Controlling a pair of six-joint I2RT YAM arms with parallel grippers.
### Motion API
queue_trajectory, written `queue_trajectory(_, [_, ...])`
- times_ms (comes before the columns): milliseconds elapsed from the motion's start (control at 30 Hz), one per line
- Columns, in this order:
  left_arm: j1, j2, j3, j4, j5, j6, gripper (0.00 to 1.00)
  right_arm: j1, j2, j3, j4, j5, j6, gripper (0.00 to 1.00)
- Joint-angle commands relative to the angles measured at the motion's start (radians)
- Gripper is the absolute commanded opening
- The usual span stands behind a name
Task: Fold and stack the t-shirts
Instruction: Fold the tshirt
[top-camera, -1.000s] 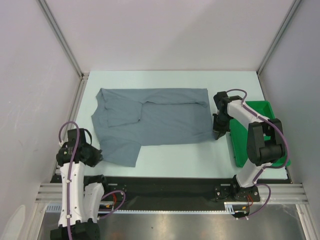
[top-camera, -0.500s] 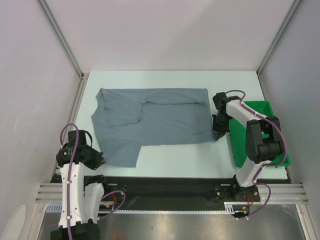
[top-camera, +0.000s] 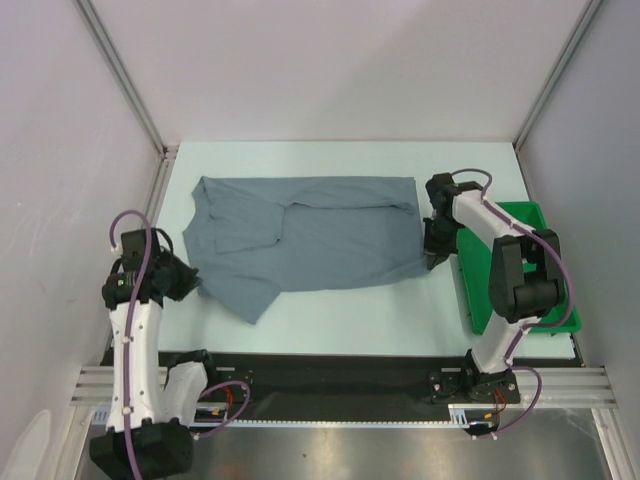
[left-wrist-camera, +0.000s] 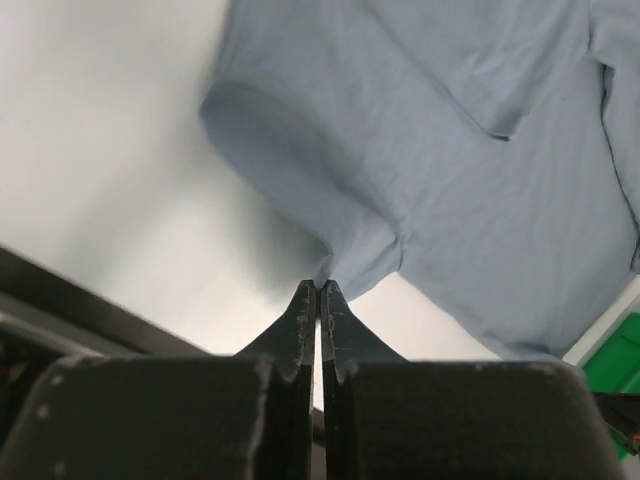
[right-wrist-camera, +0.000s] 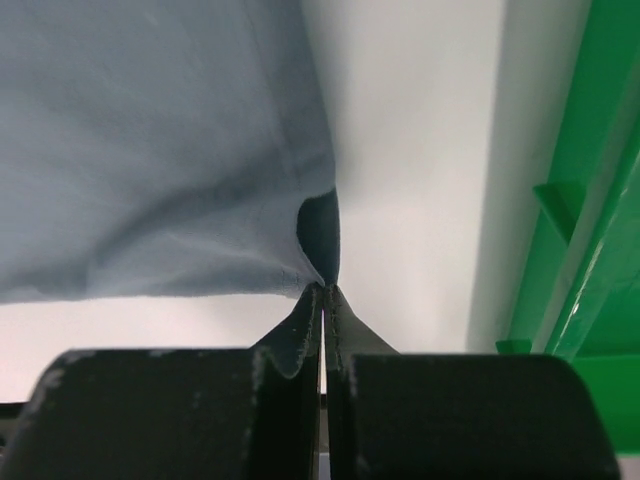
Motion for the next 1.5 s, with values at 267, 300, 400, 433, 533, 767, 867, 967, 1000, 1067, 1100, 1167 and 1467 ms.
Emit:
queue_trajectory(267, [-0.027,0.319,0.277,0.273,0.023,0.122,0.01,-0.037,0.154,0.285,-0.060,0.007,0.002,0.00])
queue_trajectory(300, [-0.025,0.372,0.300,0.283,0.025,0.136,0.00,-0.040,0.164,0.302,-0.066,0.007,0.000,0.00])
queue_trajectory(400, [-0.030,0.464,0.386,0.300,0.028,0.160,0.00,-0.049,0.206,0.382,-0.084,0.007,0.000,0.00])
queue_trajectory(433, [-0.035,0.489,0.403,0.312,0.028,0.167,0.00,-0.051,0.217,0.399,-0.086,0.007,0.000,0.00])
queue_trajectory(533, [-0.036,0.575,0.475,0.336,0.031,0.183,0.00,-0.052,0.272,0.477,-0.099,0.008,-0.003,0.00])
queue_trajectory(767, [-0.058,0.768,0.658,0.391,0.086,0.225,0.01,-0.054,0.388,0.660,-0.133,0.007,0.002,0.00])
queue_trajectory(867, [-0.073,0.852,0.737,0.386,0.106,0.239,0.00,-0.052,0.424,0.712,-0.126,0.002,0.000,0.00])
queue_trajectory(967, [-0.079,0.932,0.829,0.362,0.125,0.253,0.00,-0.052,0.457,0.761,-0.155,0.007,0.000,0.00])
queue_trajectory(1000, [-0.082,0.948,0.854,0.353,0.129,0.262,0.00,-0.052,0.457,0.761,-0.155,0.007,0.002,0.00])
queue_trajectory(1067, [-0.084,0.981,0.914,0.327,0.129,0.272,0.00,-0.052,0.451,0.747,-0.147,0.007,0.000,0.00])
queue_trajectory(1100, [-0.085,1.003,0.928,0.325,0.134,0.282,0.00,-0.052,0.453,0.744,-0.145,0.007,0.002,0.00])
queue_trajectory(1167, [-0.088,1.025,0.962,0.320,0.140,0.291,0.00,-0.052,0.457,0.747,-0.147,0.007,0.000,0.00])
queue_trajectory(1467, [-0.090,1.084,0.994,0.303,0.103,0.289,0.00,-0.052,0.477,0.778,-0.132,0.039,0.008,0.00])
